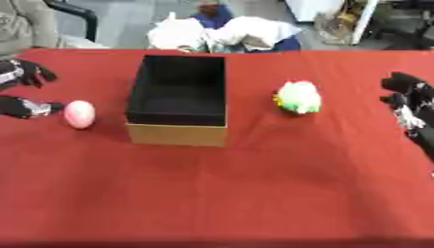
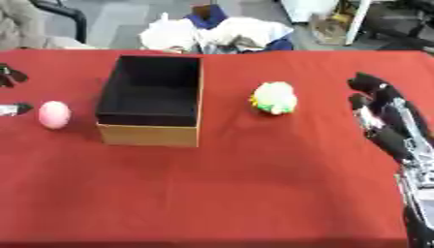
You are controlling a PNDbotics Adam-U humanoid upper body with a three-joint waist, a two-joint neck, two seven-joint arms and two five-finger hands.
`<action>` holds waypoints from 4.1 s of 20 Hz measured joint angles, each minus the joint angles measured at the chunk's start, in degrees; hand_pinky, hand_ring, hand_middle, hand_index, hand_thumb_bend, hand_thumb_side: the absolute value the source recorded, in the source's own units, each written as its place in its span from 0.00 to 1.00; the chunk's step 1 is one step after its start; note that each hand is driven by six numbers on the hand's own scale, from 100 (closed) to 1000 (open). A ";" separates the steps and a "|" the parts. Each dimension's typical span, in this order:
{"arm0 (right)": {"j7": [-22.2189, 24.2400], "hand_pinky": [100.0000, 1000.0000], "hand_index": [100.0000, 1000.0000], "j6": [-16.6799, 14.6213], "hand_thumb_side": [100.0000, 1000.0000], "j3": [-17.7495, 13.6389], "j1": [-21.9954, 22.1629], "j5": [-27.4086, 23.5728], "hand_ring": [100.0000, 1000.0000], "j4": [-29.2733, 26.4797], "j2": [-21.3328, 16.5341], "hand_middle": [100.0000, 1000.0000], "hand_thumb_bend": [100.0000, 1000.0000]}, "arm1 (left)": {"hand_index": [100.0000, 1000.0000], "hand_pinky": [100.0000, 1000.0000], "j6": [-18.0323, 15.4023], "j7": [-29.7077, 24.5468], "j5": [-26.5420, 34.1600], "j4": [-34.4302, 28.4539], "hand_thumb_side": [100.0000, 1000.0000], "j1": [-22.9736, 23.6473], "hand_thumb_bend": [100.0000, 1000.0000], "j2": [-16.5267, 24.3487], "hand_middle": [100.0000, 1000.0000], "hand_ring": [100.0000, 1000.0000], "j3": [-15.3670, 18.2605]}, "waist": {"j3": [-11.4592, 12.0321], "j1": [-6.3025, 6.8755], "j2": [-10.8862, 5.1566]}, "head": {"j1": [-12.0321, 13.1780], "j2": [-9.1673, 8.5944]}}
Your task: Pick up objects on the table and place them in the box.
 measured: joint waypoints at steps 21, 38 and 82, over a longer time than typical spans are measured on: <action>0.26 0.79 0.89 -0.02 0.50 0.02 0.19 -0.09 0.88 0.03 0.01 0.77 0.00 | 0.81 0.69 -0.76 3.12 -16.99 14.35 0.50 -6.75 0.46 -9.07 0.64 0.63 2.25 | -0.71 0.01 -0.03 | 0.03 0.00; 0.30 0.79 0.89 -0.01 0.52 0.02 0.21 -0.37 0.88 0.17 0.03 0.77 0.00 | 0.45 0.42 0.79 9.69 -25.60 17.24 0.10 -7.09 0.32 -9.86 0.29 0.31 3.62 | -0.77 -0.02 -0.03 | 0.07 0.00; 1.51 0.79 0.89 -0.29 0.52 1.05 -0.81 -0.93 0.88 0.65 0.52 0.77 0.00 | 0.78 0.62 -6.08 6.25 -16.36 5.53 0.62 -11.77 0.39 -21.32 0.63 0.62 -4.91 | -2.92 -0.66 1.04 | 2.39 0.00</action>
